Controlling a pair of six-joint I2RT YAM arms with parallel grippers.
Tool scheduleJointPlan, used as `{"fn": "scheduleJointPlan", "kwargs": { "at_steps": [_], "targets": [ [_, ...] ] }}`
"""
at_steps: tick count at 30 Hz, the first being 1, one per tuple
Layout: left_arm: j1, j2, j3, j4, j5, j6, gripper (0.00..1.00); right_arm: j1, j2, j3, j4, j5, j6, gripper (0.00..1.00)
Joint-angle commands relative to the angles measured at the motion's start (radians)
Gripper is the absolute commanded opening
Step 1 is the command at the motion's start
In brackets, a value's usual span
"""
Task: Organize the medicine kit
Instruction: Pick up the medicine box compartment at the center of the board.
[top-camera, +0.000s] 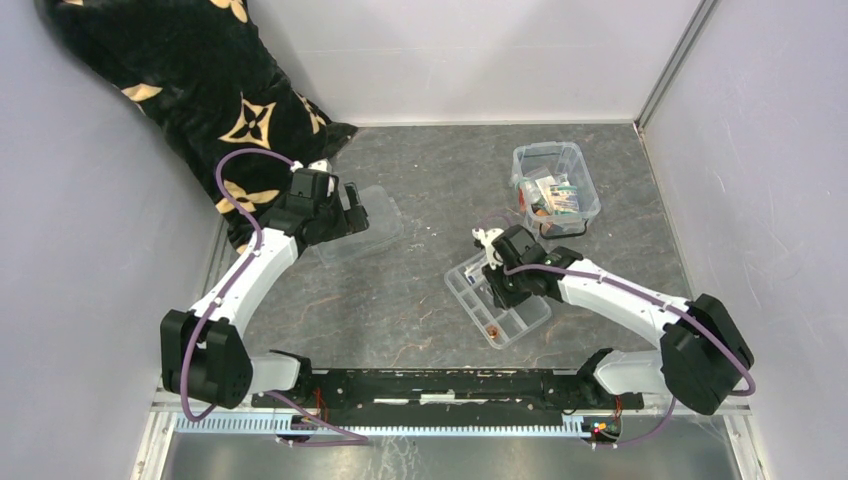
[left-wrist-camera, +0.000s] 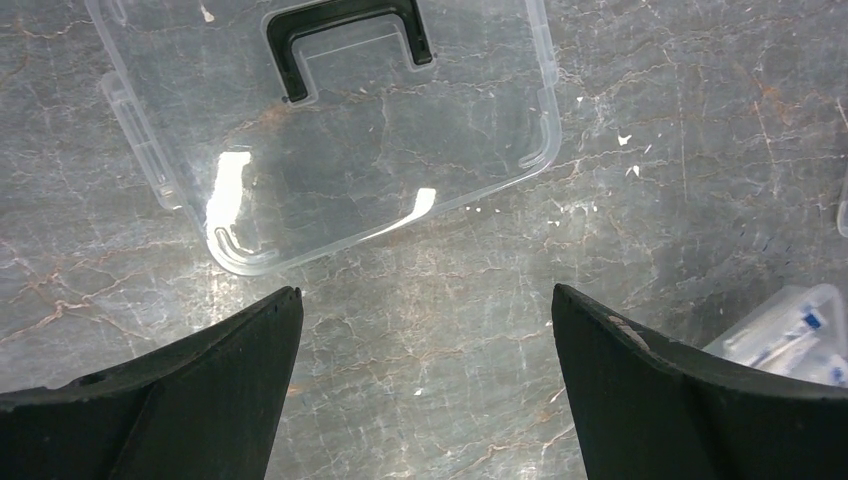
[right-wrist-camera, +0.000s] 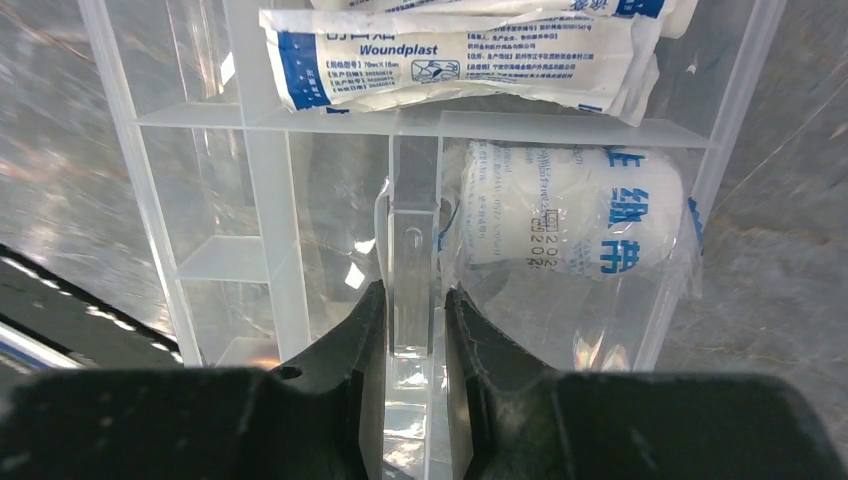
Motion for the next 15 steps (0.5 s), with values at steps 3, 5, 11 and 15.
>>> {"fn": "scheduleJointPlan", "kwargs": {
  "at_steps": [3, 5, 11, 15],
  "targets": [
    [0.022, -0.057, 0.039, -0.013, -0.058, 0.068, 1.0, 0.006, -0.013, 0.189, -0.116, 0.007, 0.002, 0.0],
    [0.03, -0.069, 0.032, -0.011, -0.057, 0.069, 1.0, 0.006, -0.004, 0.245, -0.155, 0.013, -0.004, 0.0],
    [0.033, -0.072, 0.01, 0.011, -0.038, 0.062, 1.0, -0.002, 0.099, 0.485, -0.292, 0.088, -0.04, 0.0],
    [0.035, -0.07, -0.007, 0.028, -0.019, 0.056, 1.0, -0.043, 0.19, 0.663, -0.337, 0.113, -0.03, 0.0]
  ]
}}
